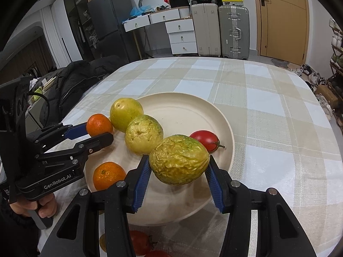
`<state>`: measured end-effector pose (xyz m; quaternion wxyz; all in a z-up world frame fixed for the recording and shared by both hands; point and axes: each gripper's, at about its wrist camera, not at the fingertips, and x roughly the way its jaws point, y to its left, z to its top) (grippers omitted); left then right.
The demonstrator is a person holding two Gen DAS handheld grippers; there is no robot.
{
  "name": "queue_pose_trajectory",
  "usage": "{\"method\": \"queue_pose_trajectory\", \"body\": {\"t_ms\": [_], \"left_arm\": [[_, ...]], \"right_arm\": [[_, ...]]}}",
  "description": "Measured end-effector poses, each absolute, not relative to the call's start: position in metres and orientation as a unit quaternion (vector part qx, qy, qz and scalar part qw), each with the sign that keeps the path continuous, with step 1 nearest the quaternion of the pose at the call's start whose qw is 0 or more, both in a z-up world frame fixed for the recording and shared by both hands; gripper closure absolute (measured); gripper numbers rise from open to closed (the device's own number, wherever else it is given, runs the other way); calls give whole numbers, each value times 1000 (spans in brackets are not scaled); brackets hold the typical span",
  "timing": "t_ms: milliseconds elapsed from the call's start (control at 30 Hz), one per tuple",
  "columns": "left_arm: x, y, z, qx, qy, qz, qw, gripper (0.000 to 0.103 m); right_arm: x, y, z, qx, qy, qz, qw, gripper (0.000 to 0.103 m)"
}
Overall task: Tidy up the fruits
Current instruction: 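Lower both held fruits onto the plate and open both grippers, then move the right gripper to a red tomato while the left gripper moves toward a small brown fruit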
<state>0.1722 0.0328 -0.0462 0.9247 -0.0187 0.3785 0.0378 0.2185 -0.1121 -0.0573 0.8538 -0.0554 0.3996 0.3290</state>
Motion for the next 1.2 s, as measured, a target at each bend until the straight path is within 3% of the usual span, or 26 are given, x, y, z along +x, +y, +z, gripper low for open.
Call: {"method": "queue_pose_trajectory", "body": {"t_ms": [467,533,667,733,833,900,1067,1133,1200], "left_arm": [[164,34,-47,-34,379,28,924,64],[162,35,-47,-38,380,24,924,64],[157,35,-49,-41,388,21,920,60],[152,34,-48,-39,387,26,921,55],[141,34,-44,-38,373,32,927,34],[130,36,-39,-45,360,33,931,21],[106,34,-28,-46,347,30,936,19],[97,32,-25,-45,344,31,937,15],[88,30,-21,-51,341,31,938,4]], "right_arm": [[221,-109,-60,-61,401,318,857,50],[218,-113,-57,-58,397,315,860,47],[211,-123,-50,-41,385,320,865,30],[205,-127,-46,-41,374,316,871,21],[195,-136,-41,-39,360,313,878,14],[191,-143,-38,-31,359,306,881,3],[179,-159,-34,-20,360,305,881,0],[174,-164,-34,-22,360,304,882,0],[169,-167,-36,-23,363,306,880,0]]}}
